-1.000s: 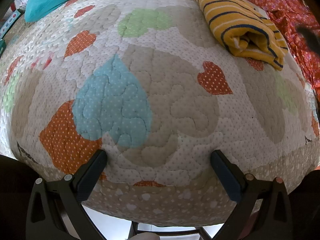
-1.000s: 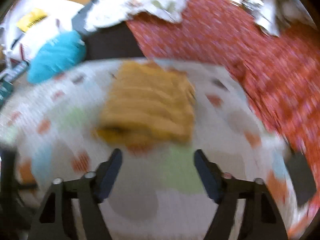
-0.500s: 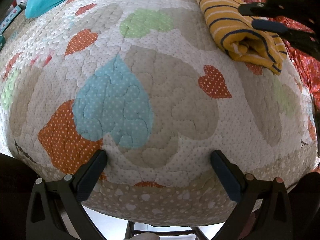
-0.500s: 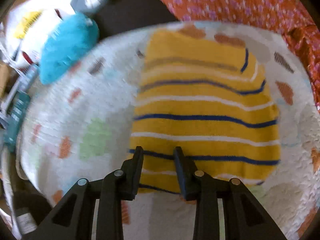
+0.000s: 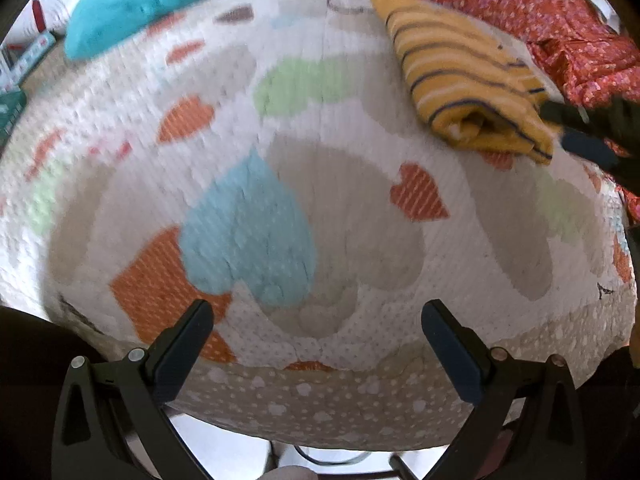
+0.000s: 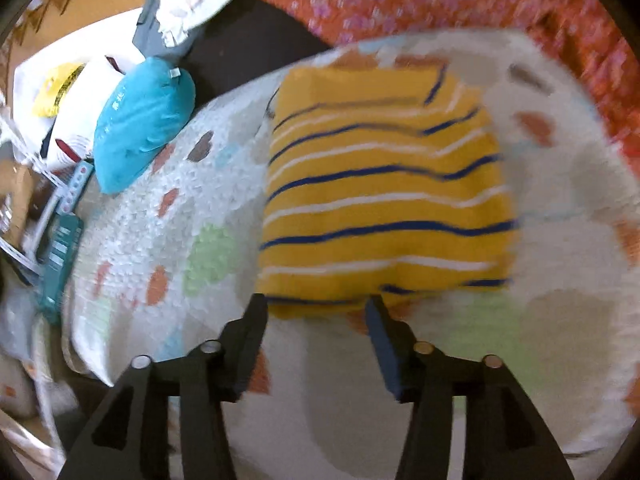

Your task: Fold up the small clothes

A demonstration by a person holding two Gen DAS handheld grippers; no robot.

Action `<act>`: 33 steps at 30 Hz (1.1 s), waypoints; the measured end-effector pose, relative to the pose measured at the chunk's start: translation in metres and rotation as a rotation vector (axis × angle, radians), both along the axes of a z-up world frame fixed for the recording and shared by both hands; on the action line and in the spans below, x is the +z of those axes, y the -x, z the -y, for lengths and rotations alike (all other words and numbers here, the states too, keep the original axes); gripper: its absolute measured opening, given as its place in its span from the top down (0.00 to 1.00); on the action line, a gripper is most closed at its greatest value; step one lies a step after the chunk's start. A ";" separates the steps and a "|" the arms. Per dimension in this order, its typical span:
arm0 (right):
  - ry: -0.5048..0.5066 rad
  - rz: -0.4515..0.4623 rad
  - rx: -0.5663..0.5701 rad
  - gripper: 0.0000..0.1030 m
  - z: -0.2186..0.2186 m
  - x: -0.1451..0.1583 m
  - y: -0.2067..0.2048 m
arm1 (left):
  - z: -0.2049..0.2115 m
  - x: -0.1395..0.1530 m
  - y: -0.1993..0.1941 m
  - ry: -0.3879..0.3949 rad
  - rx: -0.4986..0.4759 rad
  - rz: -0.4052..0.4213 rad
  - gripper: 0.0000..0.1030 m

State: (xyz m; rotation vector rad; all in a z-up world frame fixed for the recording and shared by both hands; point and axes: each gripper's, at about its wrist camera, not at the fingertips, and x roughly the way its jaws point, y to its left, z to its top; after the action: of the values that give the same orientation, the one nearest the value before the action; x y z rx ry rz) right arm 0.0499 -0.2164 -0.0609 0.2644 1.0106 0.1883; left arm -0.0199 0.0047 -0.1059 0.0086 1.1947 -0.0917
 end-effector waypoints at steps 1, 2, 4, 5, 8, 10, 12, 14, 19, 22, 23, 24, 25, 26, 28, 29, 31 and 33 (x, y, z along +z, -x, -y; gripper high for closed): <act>0.038 0.025 -0.007 0.43 0.007 0.005 0.010 | 0.002 0.008 0.002 -0.006 -0.002 0.025 0.00; 0.058 0.043 -0.013 0.41 0.014 0.010 0.013 | 0.004 0.016 0.005 -0.010 -0.006 0.047 0.00; 0.094 0.089 -0.036 0.36 0.029 0.021 0.029 | 0.010 0.030 0.010 -0.019 -0.018 0.089 0.00; 0.108 0.108 -0.050 0.32 0.036 0.027 0.037 | 0.013 0.039 0.014 -0.028 -0.027 0.114 0.00; 0.154 0.176 -0.102 0.25 0.053 0.041 0.061 | 0.037 0.062 0.026 -0.071 -0.062 0.187 0.00; 0.181 0.220 -0.141 0.20 0.060 0.048 0.074 | 0.047 0.076 0.031 -0.080 -0.079 0.219 0.00; 0.193 0.256 -0.180 0.13 0.066 0.052 0.086 | 0.053 0.086 0.037 -0.081 -0.098 0.234 0.00; 0.210 0.298 -0.226 0.08 0.073 0.055 0.096 | 0.062 0.093 0.039 -0.099 -0.115 0.252 0.00; 0.296 0.405 -0.335 0.00 0.081 0.060 0.111 | 0.074 0.101 0.039 -0.124 -0.145 0.265 0.00; 0.345 0.421 -0.374 0.00 0.087 0.059 0.112 | 0.081 0.102 0.039 -0.130 -0.153 0.260 0.00; 0.361 0.421 -0.377 0.00 0.088 0.059 0.111 | 0.082 0.101 0.039 -0.133 -0.157 0.258 0.00; 0.372 0.417 -0.382 0.00 0.089 0.058 0.111 | 0.084 0.101 0.039 -0.135 -0.162 0.255 0.00; 0.377 0.414 -0.387 0.00 0.090 0.058 0.111 | 0.086 0.100 0.039 -0.136 -0.166 0.253 0.00; 0.376 0.410 -0.394 0.00 0.092 0.058 0.111 | 0.087 0.099 0.038 -0.136 -0.169 0.250 0.00; 0.361 0.405 -0.407 0.00 0.096 0.058 0.110 | 0.089 0.098 0.039 -0.134 -0.176 0.248 0.00; 0.356 0.407 -0.411 0.00 0.096 0.058 0.111 | 0.090 0.098 0.039 -0.133 -0.179 0.247 0.00; 0.333 0.411 -0.414 0.00 0.098 0.059 0.112 | 0.091 0.097 0.040 -0.134 -0.186 0.246 0.00; 0.305 0.407 -0.408 0.00 0.098 0.058 0.113 | 0.091 0.096 0.041 -0.133 -0.190 0.243 0.00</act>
State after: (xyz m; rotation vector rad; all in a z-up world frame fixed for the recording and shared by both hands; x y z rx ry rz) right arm -0.0629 -0.3145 -0.0028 0.1399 0.5540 -0.2737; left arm -0.0613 -0.0861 -0.0095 0.2445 0.9531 -0.1730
